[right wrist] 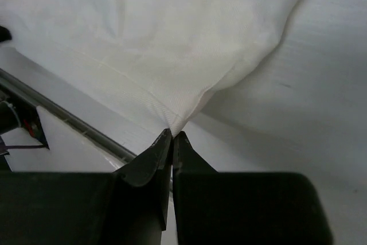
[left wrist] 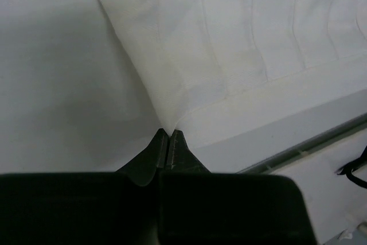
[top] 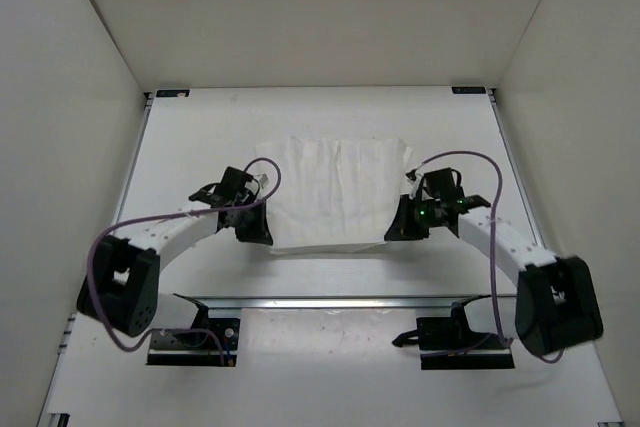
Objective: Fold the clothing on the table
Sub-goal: Fold the skirt
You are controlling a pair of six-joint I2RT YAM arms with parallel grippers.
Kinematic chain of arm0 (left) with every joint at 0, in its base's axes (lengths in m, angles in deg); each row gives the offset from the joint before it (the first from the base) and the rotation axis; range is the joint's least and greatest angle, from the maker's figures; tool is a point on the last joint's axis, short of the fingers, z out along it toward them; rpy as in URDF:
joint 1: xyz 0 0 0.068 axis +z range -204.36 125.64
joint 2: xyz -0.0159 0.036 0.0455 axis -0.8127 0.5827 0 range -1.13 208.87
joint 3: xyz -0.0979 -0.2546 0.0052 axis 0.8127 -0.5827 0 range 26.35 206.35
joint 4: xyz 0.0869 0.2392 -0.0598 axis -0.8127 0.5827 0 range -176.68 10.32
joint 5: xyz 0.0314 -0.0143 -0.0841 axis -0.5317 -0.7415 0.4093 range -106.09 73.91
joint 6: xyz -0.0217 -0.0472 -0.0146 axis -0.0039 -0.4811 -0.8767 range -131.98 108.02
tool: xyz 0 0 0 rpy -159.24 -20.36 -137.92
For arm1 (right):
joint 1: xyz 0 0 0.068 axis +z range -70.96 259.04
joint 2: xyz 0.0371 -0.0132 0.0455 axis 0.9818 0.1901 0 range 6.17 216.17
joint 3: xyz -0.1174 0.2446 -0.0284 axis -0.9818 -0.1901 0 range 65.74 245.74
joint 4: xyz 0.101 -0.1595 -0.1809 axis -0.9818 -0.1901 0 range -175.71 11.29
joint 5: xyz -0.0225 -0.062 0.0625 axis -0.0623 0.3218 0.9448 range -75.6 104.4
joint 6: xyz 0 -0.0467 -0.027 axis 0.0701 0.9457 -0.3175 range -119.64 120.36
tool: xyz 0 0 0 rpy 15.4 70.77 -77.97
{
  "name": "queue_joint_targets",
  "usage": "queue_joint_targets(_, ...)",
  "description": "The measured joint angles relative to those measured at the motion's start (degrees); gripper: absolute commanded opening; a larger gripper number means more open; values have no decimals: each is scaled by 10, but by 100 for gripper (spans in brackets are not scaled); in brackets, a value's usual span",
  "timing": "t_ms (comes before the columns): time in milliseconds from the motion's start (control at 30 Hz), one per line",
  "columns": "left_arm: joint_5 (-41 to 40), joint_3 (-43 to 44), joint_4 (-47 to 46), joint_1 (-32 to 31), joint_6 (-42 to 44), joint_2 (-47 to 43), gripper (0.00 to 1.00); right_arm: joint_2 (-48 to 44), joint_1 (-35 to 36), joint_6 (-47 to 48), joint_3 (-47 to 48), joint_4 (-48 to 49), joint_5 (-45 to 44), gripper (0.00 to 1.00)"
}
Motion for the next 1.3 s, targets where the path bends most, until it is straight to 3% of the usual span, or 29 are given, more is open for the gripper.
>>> queue_joint_targets(167, -3, -24, 14, -20, 0, -103, 0, -142, 1, -17, -45, -11, 9, 0)
queue_joint_targets(533, 25, -58, 94, -33, -18, -270, 0, -315, -15, -31, -60, -143, 63, 0)
queue_joint_targets(800, 56, 46, 164, -7, -38, -363, 0, -449, -30, -9, 20, -222, 102, 0)
queue_joint_targets(1000, 75, 95, 146, 23, -32, -314, 0, -417, -45, -2, 34, -210, 103, 0)
queue_joint_targets(1300, 110, 67, -9, 87, -53, -119, 0, -203, -148, -26, -15, 2, 156, 0)
